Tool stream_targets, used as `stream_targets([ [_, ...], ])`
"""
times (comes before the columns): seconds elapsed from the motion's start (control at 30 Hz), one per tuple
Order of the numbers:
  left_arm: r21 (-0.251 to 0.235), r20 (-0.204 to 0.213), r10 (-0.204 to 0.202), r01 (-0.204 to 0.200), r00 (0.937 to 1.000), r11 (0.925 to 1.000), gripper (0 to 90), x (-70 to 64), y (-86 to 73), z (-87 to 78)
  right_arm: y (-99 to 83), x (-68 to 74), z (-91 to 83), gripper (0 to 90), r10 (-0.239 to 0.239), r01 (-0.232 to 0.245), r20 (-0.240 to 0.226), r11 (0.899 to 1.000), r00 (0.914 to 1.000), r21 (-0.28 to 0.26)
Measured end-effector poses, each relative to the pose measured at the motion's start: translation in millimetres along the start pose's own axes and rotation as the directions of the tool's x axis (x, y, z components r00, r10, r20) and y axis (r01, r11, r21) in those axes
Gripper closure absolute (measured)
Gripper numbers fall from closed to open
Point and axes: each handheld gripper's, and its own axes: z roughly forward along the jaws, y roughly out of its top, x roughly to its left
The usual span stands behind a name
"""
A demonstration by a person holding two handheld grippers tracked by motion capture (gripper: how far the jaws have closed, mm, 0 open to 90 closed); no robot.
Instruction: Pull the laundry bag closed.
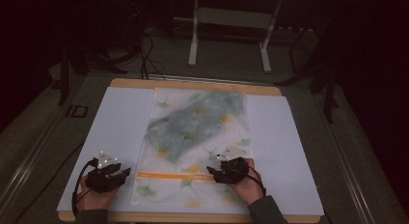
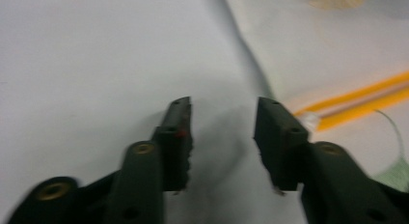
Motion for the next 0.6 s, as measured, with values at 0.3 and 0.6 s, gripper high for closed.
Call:
stream_targets([
  [0.3, 0.017, 0.062, 0.045, -0.046, 0.9971, 0.9988, 89.6, -6.9, -0.7, 0.3, 2.1, -1.0, -3.0, 41.6, -0.004, 0.004, 0.0, 1.0, 1.0, -0.015],
  [0.6, 0.021, 0.088, 0.071, -0.074, 0.9935, 0.9971, 89.5, -13.6, -2.6, -0.7, 1.5, 0.8, -2.5, 41.6, -0.005, 0.005, -0.005, 1.0, 1.0, -0.024],
])
